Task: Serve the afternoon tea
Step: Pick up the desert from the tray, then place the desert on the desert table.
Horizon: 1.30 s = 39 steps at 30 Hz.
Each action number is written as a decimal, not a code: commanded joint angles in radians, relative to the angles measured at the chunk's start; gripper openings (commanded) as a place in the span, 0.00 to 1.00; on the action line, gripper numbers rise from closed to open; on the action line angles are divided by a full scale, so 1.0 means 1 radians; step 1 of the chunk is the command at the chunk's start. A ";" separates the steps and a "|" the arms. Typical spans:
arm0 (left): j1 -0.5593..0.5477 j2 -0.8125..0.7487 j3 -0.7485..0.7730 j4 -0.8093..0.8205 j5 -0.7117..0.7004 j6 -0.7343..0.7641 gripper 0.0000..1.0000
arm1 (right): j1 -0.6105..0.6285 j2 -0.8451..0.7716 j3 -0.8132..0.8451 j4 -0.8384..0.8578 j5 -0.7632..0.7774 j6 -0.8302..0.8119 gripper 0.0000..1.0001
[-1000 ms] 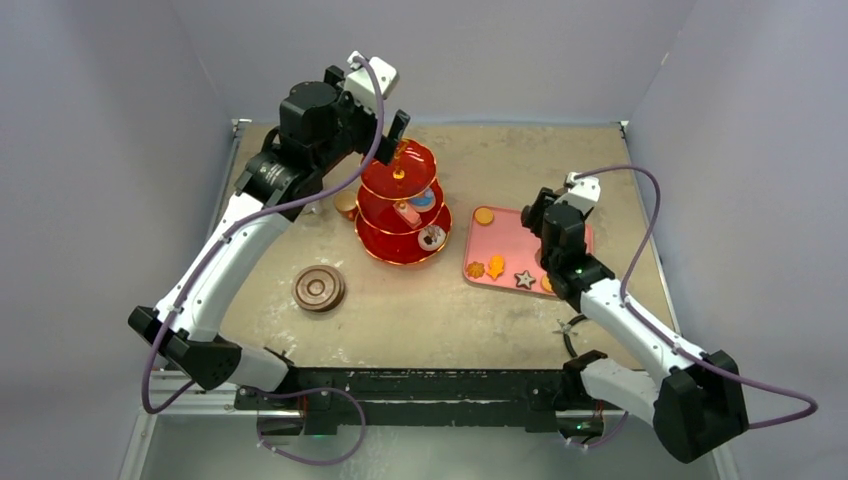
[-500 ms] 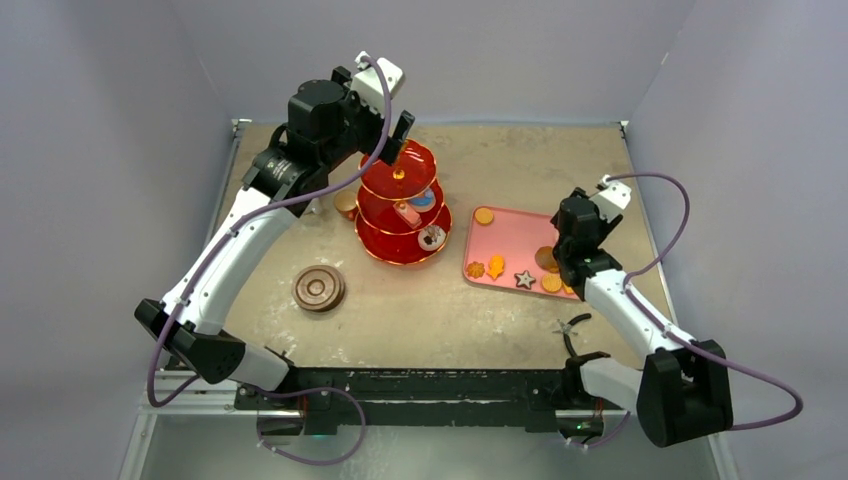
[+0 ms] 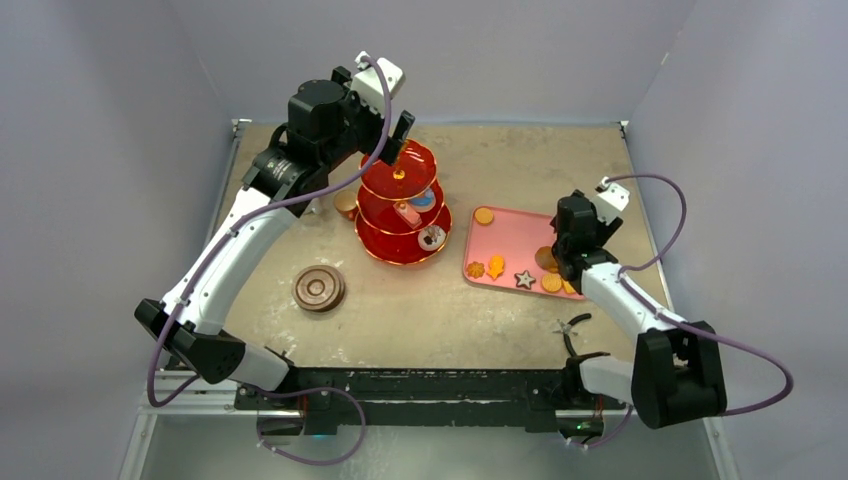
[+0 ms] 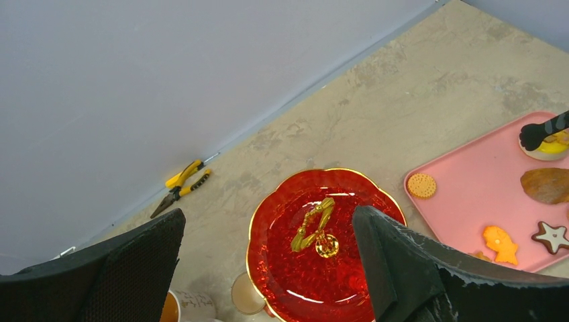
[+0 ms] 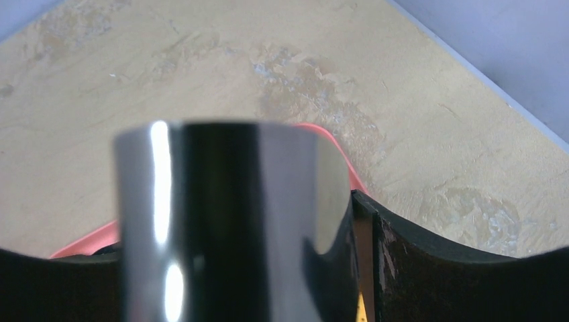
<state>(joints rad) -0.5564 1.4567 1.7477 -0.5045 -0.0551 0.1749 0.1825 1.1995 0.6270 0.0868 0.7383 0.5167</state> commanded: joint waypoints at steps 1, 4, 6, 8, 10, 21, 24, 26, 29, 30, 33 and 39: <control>0.010 -0.010 0.035 0.011 0.011 -0.011 0.96 | -0.011 0.031 -0.003 0.042 -0.004 0.028 0.67; 0.009 -0.012 0.032 0.009 0.006 -0.009 0.96 | -0.013 0.046 -0.005 0.065 -0.015 0.020 0.60; 0.010 -0.013 0.032 0.009 0.004 -0.007 0.96 | -0.013 0.046 -0.006 0.075 -0.026 0.012 0.54; 0.009 -0.012 0.031 0.008 0.003 -0.005 0.96 | -0.014 0.036 -0.003 0.081 -0.040 0.009 0.48; 0.009 -0.010 0.031 0.003 0.003 -0.006 0.96 | -0.009 0.015 0.004 0.098 -0.053 -0.024 0.45; 0.011 0.014 0.048 -0.015 0.014 -0.021 0.96 | 0.297 -0.153 0.062 0.091 -0.070 -0.071 0.42; 0.010 0.015 0.054 -0.017 0.013 -0.023 0.96 | 0.363 -0.152 0.030 0.179 -0.137 -0.074 0.43; 0.010 0.016 0.059 -0.019 0.016 -0.023 0.96 | 0.386 -0.115 0.033 0.236 -0.187 -0.083 0.43; 0.010 0.016 0.069 -0.028 0.016 -0.025 0.95 | 0.420 -0.046 0.063 0.301 -0.244 -0.093 0.43; 0.011 0.015 0.070 -0.030 0.014 -0.024 0.95 | 0.431 -0.025 0.069 0.325 -0.257 -0.100 0.43; 0.011 0.009 0.068 -0.033 0.010 -0.021 0.95 | 0.440 0.029 0.074 0.400 -0.285 -0.111 0.43; 0.010 0.005 0.060 -0.030 0.011 -0.018 0.95 | 0.442 0.170 0.133 0.515 -0.348 -0.137 0.43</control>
<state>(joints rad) -0.5507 1.4746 1.7767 -0.5453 -0.0532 0.1741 0.6235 1.3144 0.6712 0.4370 0.4488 0.4114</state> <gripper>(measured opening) 0.955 0.462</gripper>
